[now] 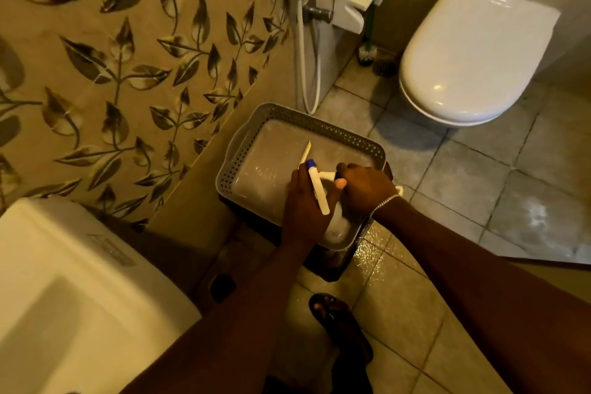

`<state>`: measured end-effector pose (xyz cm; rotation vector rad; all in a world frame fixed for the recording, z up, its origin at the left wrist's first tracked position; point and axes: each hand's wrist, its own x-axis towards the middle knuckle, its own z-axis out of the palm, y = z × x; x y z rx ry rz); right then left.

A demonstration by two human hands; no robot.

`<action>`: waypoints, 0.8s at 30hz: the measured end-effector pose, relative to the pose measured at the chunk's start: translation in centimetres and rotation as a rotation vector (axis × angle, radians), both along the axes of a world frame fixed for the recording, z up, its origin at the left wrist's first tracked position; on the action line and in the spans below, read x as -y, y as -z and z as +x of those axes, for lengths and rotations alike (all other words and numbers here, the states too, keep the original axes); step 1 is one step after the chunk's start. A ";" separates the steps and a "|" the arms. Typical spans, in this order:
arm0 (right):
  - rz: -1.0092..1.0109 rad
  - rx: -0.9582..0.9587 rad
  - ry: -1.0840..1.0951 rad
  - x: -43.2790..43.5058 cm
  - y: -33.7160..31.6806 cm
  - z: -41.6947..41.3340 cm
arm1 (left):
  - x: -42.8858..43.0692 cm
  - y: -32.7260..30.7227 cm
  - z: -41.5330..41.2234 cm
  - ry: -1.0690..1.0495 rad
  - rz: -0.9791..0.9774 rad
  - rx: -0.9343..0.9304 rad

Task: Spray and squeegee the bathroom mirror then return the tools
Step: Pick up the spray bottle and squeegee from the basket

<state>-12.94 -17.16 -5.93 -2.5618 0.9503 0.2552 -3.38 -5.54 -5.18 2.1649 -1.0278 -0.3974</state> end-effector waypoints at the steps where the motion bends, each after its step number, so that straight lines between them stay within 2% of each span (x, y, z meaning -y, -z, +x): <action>1: 0.006 0.016 0.006 0.0 -0.3 -0.1 | 0.2 -0.3 -0.1 -0.003 -0.003 -0.004; 7: 0.053 0.086 0.050 -0.1 -4.0 -0.5 | 0.5 -4.2 0.3 0.029 -0.035 -0.035; 12: 0.045 0.165 0.154 -0.5 -8.8 -0.4 | 0.2 -9.5 0.8 -0.026 -0.100 0.136; 17: -0.008 0.273 0.232 -1.6 -14.4 -0.3 | -0.8 -16.7 2.2 -0.071 -0.109 -0.084; 24: -0.025 0.422 0.273 -2.9 -24.1 0.6 | -3.0 -27.5 4.6 -0.131 -0.231 -0.033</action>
